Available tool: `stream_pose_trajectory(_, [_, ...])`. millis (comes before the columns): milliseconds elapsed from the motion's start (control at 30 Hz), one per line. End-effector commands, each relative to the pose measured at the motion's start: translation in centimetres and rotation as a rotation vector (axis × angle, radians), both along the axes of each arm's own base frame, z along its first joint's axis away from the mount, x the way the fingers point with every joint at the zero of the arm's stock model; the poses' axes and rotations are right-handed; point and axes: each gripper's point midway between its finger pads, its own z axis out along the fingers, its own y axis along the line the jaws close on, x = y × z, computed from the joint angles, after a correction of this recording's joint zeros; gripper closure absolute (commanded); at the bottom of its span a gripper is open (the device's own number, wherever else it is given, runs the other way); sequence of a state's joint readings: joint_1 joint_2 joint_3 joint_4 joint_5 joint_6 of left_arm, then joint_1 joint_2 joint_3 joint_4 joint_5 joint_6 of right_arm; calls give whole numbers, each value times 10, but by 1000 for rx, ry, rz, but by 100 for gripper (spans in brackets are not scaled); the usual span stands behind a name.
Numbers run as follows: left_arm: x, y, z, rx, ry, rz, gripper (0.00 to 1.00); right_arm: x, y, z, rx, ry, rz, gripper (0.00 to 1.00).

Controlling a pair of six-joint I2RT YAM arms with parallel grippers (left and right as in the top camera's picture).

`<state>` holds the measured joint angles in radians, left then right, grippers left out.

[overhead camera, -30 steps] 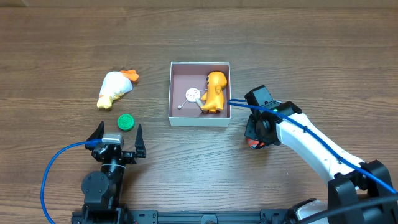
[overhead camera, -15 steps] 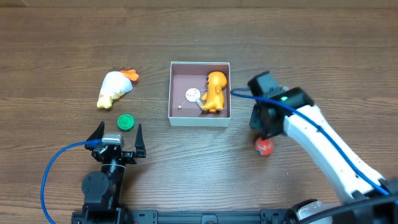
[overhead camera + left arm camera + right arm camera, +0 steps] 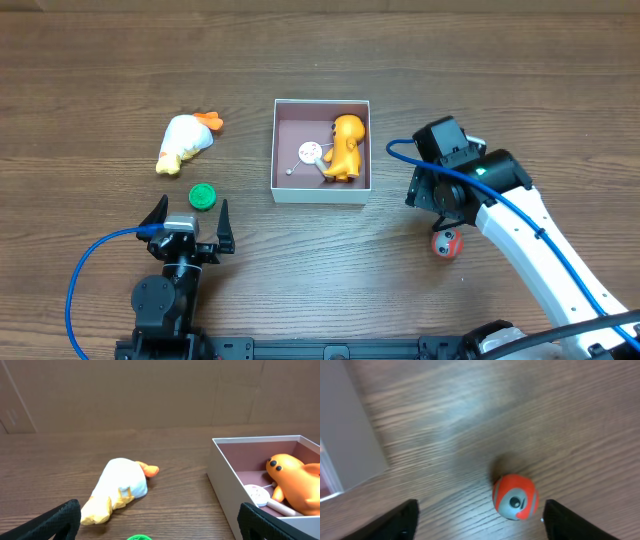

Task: Pack container
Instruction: 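Grasp the red ball with the right gripper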

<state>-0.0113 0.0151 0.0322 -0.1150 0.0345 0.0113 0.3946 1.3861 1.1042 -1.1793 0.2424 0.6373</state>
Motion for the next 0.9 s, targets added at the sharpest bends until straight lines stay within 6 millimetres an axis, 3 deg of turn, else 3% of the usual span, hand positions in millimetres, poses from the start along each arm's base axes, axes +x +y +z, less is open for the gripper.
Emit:
stream_pose_trajectory(0, [0, -1, -1, 18, -6, -9, 0, -12, -19, -29, -17, 55, -77, 14])
stream_pose_trajectory(167, [0, -1, -1, 18, -7, -9, 0, -21, -46, -51, -28, 103, -111, 12])
stream_pose_trajectory(300, [0, -1, -1, 18, -6, -9, 0, -16, -40, -65, 64, 112, 16, 12])
stream_pose_trajectory(600, [0, -1, -1, 18, -6, -9, 0, 12, -30, -74, 118, 35, 71, 9])
stream_pose_trajectory(867, [0, -1, -1, 18, -6, -9, 0, 26, -30, -108, 101, 73, 67, 9])
